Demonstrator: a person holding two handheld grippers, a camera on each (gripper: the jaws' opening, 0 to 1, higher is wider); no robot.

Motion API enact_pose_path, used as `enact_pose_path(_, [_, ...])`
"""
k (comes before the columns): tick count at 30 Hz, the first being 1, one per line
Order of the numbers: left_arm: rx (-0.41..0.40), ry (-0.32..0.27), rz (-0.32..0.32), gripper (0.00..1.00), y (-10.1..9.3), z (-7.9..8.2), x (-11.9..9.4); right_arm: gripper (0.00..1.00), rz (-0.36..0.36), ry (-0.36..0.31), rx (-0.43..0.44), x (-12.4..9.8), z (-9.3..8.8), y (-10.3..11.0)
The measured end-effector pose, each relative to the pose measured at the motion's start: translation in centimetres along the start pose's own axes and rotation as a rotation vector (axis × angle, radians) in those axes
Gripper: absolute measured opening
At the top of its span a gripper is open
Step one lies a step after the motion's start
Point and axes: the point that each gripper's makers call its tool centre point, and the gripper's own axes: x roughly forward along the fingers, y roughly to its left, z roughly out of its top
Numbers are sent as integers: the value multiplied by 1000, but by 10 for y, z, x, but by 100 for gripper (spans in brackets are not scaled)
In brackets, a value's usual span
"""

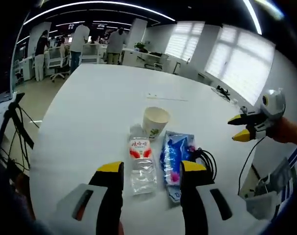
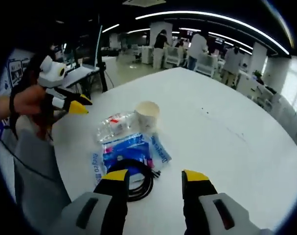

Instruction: Arrange the tabletop items into an orderly group along one side of the table until the central work area is clear of visible clutter.

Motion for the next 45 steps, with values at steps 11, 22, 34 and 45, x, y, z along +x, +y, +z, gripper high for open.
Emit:
enact_pose_path(11, [-62, 183, 66, 50, 19, -22, 41, 42, -44, 6, 101, -26, -34, -1])
enact_pose_path(22, [-160, 284, 82, 58, 25, -33, 75, 40, -120, 20, 281, -47, -85, -2])
enact_pose_path(34, [-82, 360, 95, 48, 28, -51, 88, 39, -151, 4, 363, -56, -89, 1])
enact_pose_path(45, [-89, 335, 93, 40, 31, -54, 80, 38, -145, 1, 348, -48, -81, 3])
